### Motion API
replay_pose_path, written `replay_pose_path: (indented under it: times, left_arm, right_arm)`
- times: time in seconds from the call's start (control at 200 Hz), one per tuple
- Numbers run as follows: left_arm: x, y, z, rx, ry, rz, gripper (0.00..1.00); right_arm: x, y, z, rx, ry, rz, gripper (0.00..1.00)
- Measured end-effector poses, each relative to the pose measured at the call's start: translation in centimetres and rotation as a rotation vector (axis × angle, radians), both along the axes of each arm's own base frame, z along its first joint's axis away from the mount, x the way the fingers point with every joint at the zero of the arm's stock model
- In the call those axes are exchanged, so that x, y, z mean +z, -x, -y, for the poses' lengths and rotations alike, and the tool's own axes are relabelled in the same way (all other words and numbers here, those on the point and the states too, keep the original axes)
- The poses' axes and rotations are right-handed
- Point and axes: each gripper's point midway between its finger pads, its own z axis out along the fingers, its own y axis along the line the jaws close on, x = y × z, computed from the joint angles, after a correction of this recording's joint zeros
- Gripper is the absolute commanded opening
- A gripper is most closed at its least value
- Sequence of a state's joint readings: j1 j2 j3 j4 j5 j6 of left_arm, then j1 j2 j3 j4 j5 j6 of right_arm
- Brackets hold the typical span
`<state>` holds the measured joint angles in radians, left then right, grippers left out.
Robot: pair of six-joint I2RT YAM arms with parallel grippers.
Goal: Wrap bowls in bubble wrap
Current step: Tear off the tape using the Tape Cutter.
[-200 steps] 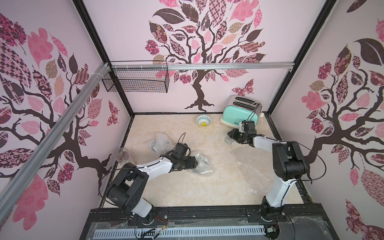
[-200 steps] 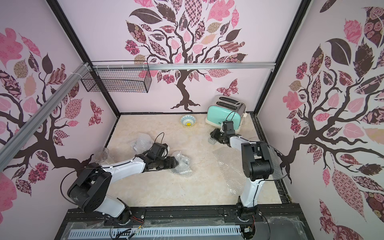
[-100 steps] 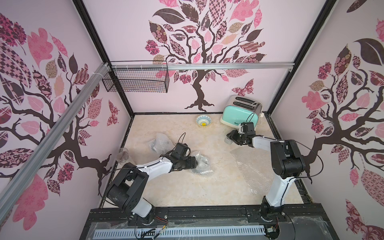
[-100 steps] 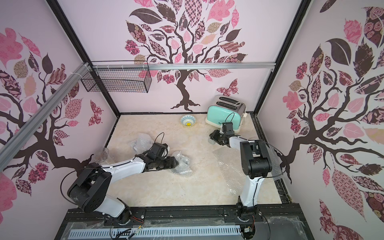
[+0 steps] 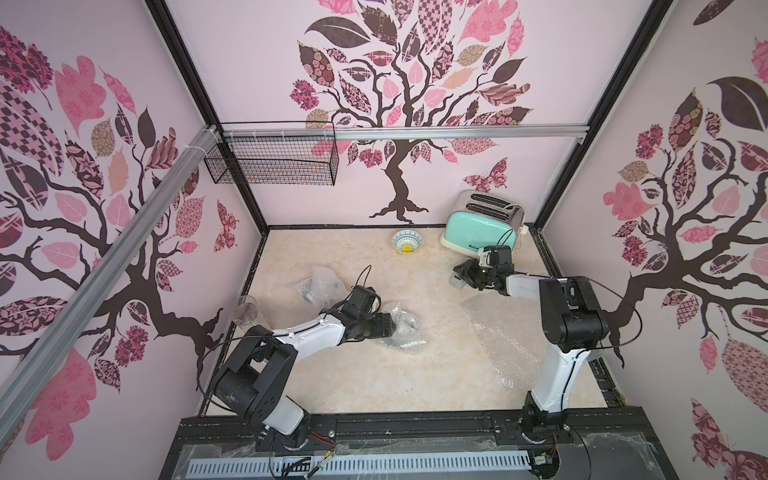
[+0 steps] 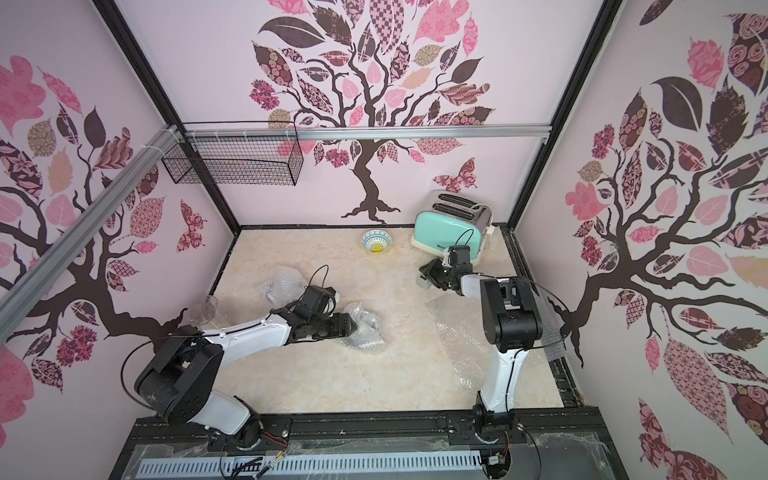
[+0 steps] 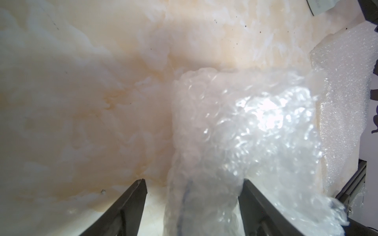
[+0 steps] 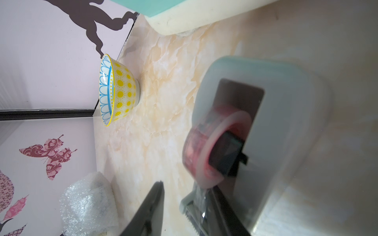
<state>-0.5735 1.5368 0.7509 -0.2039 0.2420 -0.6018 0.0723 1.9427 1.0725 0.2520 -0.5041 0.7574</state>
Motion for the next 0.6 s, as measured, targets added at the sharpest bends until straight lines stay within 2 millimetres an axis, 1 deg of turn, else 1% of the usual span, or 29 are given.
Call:
replay_pose_path:
  times: [0.24, 0.41, 0.53, 0.6]
  left_arm:
    - [-0.05, 0.07, 0.07, -0.003, 0.003, -0.004, 0.76]
    - [-0.13, 0.09, 0.08, -0.004, 0.003, -0.007, 0.76]
    - [-0.13, 0.10, 0.08, -0.004, 0.003, -0.007, 0.76]
    - [-0.15, 0.09, 0.07, -0.004, 0.002, -0.007, 0.76]
  right_arm:
    - [-0.08, 0.20, 0.02, -0.005, -0.030, -0.007, 0.27]
    - [-0.35, 0.36, 0.23, -0.011, -0.034, -0.006, 0.21]
    - [-0.33, 0.35, 0.28, -0.013, -0.037, -0.004, 0.12]
    - [-0.39, 0.40, 0.29, -0.015, -0.041, -0.007, 0.09]
